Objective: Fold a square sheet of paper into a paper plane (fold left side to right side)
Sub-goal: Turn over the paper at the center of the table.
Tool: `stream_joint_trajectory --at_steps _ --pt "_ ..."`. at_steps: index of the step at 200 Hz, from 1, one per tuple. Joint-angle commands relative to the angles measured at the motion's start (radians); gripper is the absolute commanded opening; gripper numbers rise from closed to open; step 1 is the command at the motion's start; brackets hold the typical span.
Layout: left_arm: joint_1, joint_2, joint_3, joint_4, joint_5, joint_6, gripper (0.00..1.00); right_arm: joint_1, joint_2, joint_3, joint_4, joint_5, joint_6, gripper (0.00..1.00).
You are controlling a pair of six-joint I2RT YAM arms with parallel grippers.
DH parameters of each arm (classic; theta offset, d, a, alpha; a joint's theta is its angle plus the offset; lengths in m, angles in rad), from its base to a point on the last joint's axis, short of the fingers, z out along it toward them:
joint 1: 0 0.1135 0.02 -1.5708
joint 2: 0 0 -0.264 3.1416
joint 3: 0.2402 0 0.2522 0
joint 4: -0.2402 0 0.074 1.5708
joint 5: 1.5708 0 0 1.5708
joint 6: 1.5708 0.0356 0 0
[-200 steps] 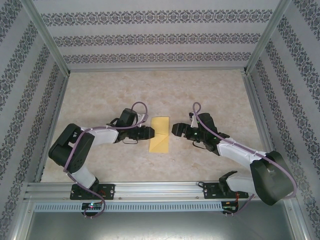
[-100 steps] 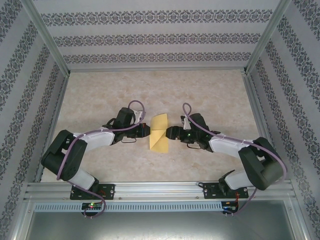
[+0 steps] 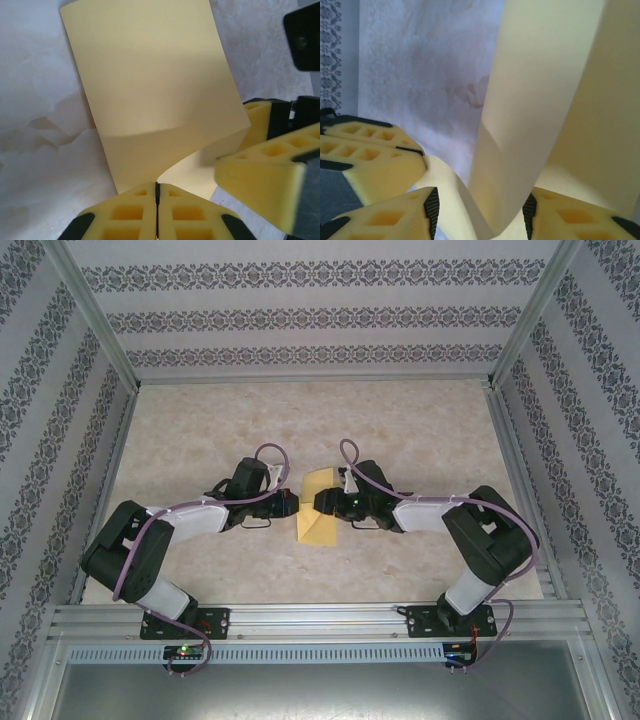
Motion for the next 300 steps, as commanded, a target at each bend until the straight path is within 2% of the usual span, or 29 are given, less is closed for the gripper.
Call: stream_joint_trajectory --at_steps 1,12,32,65,89,110,137,172,210,240,270,300 --pt "0.011 -0.028 -0.011 -0.016 -0.012 0.023 0.18 0.013 0.015 0.029 0.025 -0.021 0.009 0.35" --pt "0.01 -0.042 -0.008 -0.031 -0.028 0.024 0.25 0.011 0.007 0.025 0.026 -0.019 0.006 0.2" --pt "0.012 -0.106 -0.011 -0.066 -0.065 0.023 0.47 -0.001 -0.028 0.015 0.007 -0.006 -0.016 0.0" --pt "0.019 -0.276 -0.031 -0.119 -0.119 -0.025 0.78 -0.059 -0.118 0.024 -0.073 -0.013 -0.09 0.0" --pt "0.031 -0.406 -0.035 -0.13 -0.107 -0.085 1.0 -0.142 -0.219 0.026 -0.064 -0.094 -0.135 0.0" --pt "0.043 -0.483 -0.021 -0.1 -0.05 -0.145 1.0 -0.205 -0.313 0.05 -0.059 -0.182 -0.171 0.0" --pt "0.045 -0.515 0.022 -0.029 0.028 -0.214 1.0 -0.272 -0.395 0.096 0.016 -0.319 -0.144 0.0" --pt "0.045 -0.477 0.09 0.124 0.156 -0.296 1.0 -0.271 -0.432 0.216 0.037 -0.445 -0.13 0.0" --pt "0.042 -0.456 0.12 0.261 0.205 -0.352 1.0 -0.236 -0.429 0.307 -0.002 -0.479 -0.136 0.0" --pt "0.037 -0.46 0.117 0.301 0.179 -0.381 0.99 -0.202 -0.421 0.331 -0.001 -0.486 -0.126 0.0" --pt "0.031 -0.45 0.116 0.328 0.173 -0.4 0.95 -0.178 -0.413 0.336 0.036 -0.483 -0.099 0.0" --pt "0.019 -0.429 0.119 0.376 0.179 -0.426 0.87 -0.162 -0.4 0.336 0.074 -0.489 -0.072 0.0"
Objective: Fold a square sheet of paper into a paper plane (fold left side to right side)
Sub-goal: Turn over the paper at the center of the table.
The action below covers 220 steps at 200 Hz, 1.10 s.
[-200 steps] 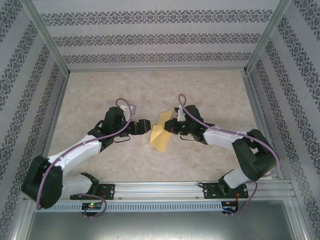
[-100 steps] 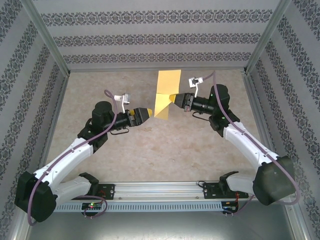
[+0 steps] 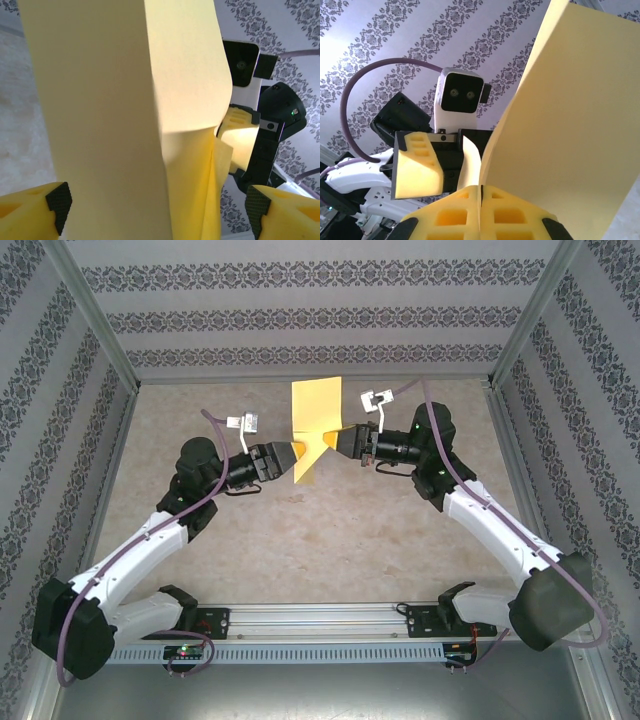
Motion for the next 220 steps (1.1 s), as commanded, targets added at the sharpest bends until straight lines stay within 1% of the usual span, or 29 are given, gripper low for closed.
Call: stream_joint_trajectory --at_steps 1,21,36,53,84,106,131,155,169,179,192,203,213,220 --pt "-0.012 0.011 0.021 0.103 0.015 -0.035 0.86 0.016 0.013 0.029 0.072 -0.027 0.029 0.0" --pt "-0.027 0.006 0.019 0.109 -0.008 -0.017 0.78 0.019 0.018 0.026 0.081 -0.025 0.041 0.0" --pt "-0.029 0.004 0.015 0.117 -0.01 -0.016 0.69 0.019 0.017 0.019 0.081 -0.014 0.042 0.0" --pt "-0.031 -0.002 0.002 0.145 -0.017 -0.017 0.61 0.018 0.017 0.012 0.079 -0.012 0.042 0.0" --pt "-0.032 -0.009 -0.01 0.153 -0.026 -0.016 0.43 0.015 0.014 -0.007 0.078 0.002 0.041 0.0" --pt "-0.034 -0.012 -0.017 0.152 -0.026 -0.016 0.36 0.012 0.015 -0.019 0.078 0.015 0.042 0.0" --pt "-0.037 -0.019 -0.02 0.138 -0.029 -0.009 0.27 0.011 0.015 -0.031 0.081 0.023 0.046 0.03" --pt "-0.04 -0.025 -0.02 0.115 -0.034 0.007 0.17 0.005 0.013 -0.039 0.074 0.029 0.044 0.09" --pt "-0.041 -0.032 -0.016 0.084 -0.039 0.03 0.12 -0.002 0.006 -0.047 0.056 0.037 0.036 0.15" --pt "-0.042 -0.04 -0.013 0.047 -0.047 0.05 0.08 -0.011 -0.005 -0.051 0.025 0.048 0.019 0.17" --pt "-0.047 -0.05 -0.007 -0.015 -0.063 0.094 0.06 -0.027 -0.027 -0.054 -0.057 0.082 -0.022 0.24" --pt "-0.055 -0.063 0.003 -0.113 -0.098 0.149 0.06 -0.044 -0.054 -0.056 -0.158 0.13 -0.076 0.28" --pt "-0.065 -0.074 0.018 -0.218 -0.142 0.215 0.06 -0.056 -0.083 -0.053 -0.273 0.197 -0.139 0.34" --pt "-0.078 -0.08 0.03 -0.299 -0.181 0.265 0.04 -0.063 -0.104 -0.048 -0.358 0.258 -0.184 0.36"
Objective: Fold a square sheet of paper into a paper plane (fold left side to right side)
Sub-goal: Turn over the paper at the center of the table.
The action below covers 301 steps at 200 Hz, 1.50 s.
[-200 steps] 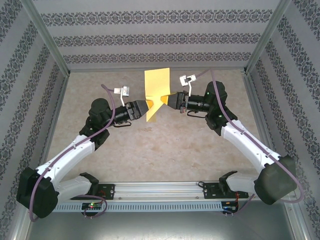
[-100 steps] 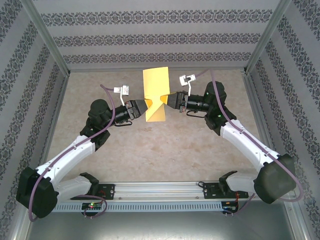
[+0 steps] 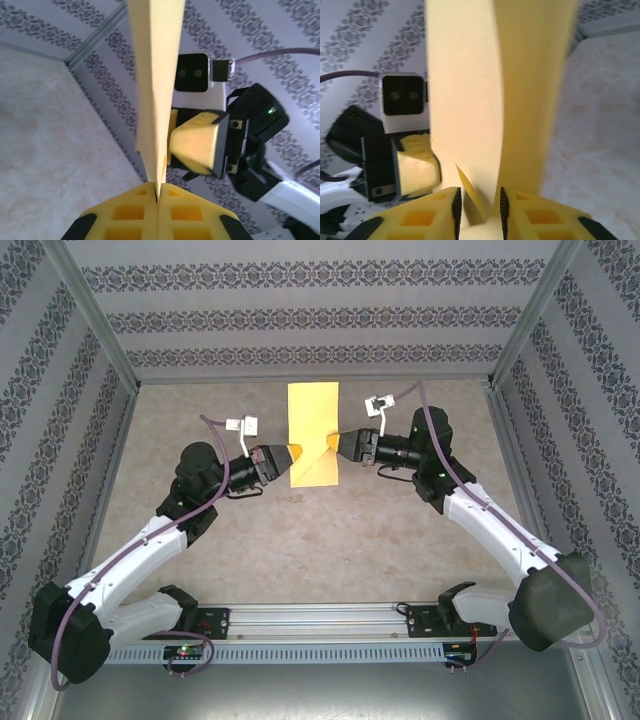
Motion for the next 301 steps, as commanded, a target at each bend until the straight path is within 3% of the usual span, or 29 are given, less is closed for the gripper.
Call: stream_joint_trajectory --at_steps 1,22,54,88,117,145,198,262,301 --pt "-0.035 -0.036 0.046 -0.264 -0.107 0.184 0.04 -0.029 -0.083 0.001 -0.258 0.165 -0.165 0.36" --pt "-0.091 -0.032 0.1 -0.528 -0.293 0.332 0.0 -0.039 -0.14 0.014 -0.5 0.387 -0.286 0.45" --pt "-0.253 0.046 0.211 -0.895 -0.729 0.441 0.0 -0.046 -0.215 0.002 -0.726 0.735 -0.361 0.55" --pt "-0.409 0.23 0.341 -1.238 -1.176 0.324 0.0 -0.074 -0.307 -0.06 -0.798 0.965 -0.369 0.66" --pt "-0.483 0.438 0.484 -1.503 -1.355 0.145 0.0 -0.095 -0.391 -0.111 -0.795 1.026 -0.392 0.8" --pt "-0.507 0.595 0.589 -1.639 -1.403 0.02 0.0 -0.11 -0.457 -0.139 -0.803 1.05 -0.408 0.98" --pt "-0.508 0.859 0.705 -1.692 -1.319 -0.048 0.0 -0.137 -0.514 -0.159 -0.841 1.048 -0.425 0.98" --pt "-0.487 1.081 0.881 -1.644 -1.177 0.043 0.0 -0.143 -0.536 -0.176 -0.857 1.021 -0.453 0.98" --pt "-0.461 1.135 0.958 -1.558 -1.035 0.127 0.12 -0.146 -0.57 -0.184 -0.869 1.012 -0.473 0.98"
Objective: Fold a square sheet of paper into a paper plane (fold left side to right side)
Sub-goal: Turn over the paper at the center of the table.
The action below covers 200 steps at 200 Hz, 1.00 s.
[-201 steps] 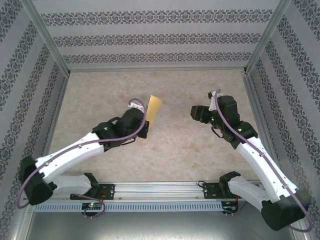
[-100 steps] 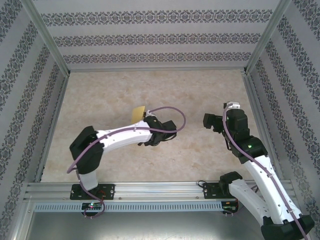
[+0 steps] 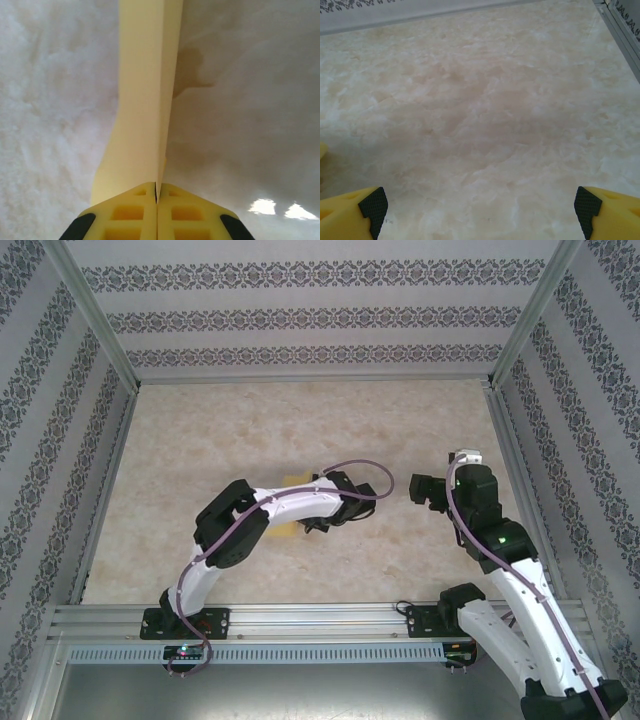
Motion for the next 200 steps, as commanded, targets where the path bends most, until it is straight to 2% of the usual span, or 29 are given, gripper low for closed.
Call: stream_joint_trajectory --at_steps 1,38,54,77,116,138,165,200 --pt "0.018 0.027 0.061 0.044 0.106 0.072 0.12 -0.009 -0.024 -0.014 -0.018 -0.006 -0.031 0.98" --pt "0.04 0.053 0.127 0.1 0.219 0.12 0.19 -0.009 -0.009 -0.011 -0.029 -0.042 -0.043 0.98" --pt "0.055 0.056 0.134 0.132 0.277 0.133 0.25 -0.01 0.0 -0.015 -0.025 -0.054 -0.042 0.98" --pt "0.067 0.035 0.134 0.166 0.317 0.148 0.41 -0.011 0.014 -0.022 -0.015 -0.079 -0.039 0.98" --pt "0.078 -0.069 0.083 0.279 0.401 0.182 0.5 -0.009 0.066 -0.014 0.01 -0.16 -0.019 0.98" --pt "0.106 -0.191 -0.019 0.382 0.461 0.187 0.57 -0.01 0.092 -0.021 0.051 -0.244 0.015 0.98" --pt "0.171 -0.377 -0.222 0.536 0.543 0.179 0.64 -0.007 0.133 -0.044 0.142 -0.362 0.077 0.98" --pt "0.307 -0.601 -0.514 0.736 0.663 0.14 0.68 0.046 0.262 -0.061 0.304 -0.486 0.171 0.98"
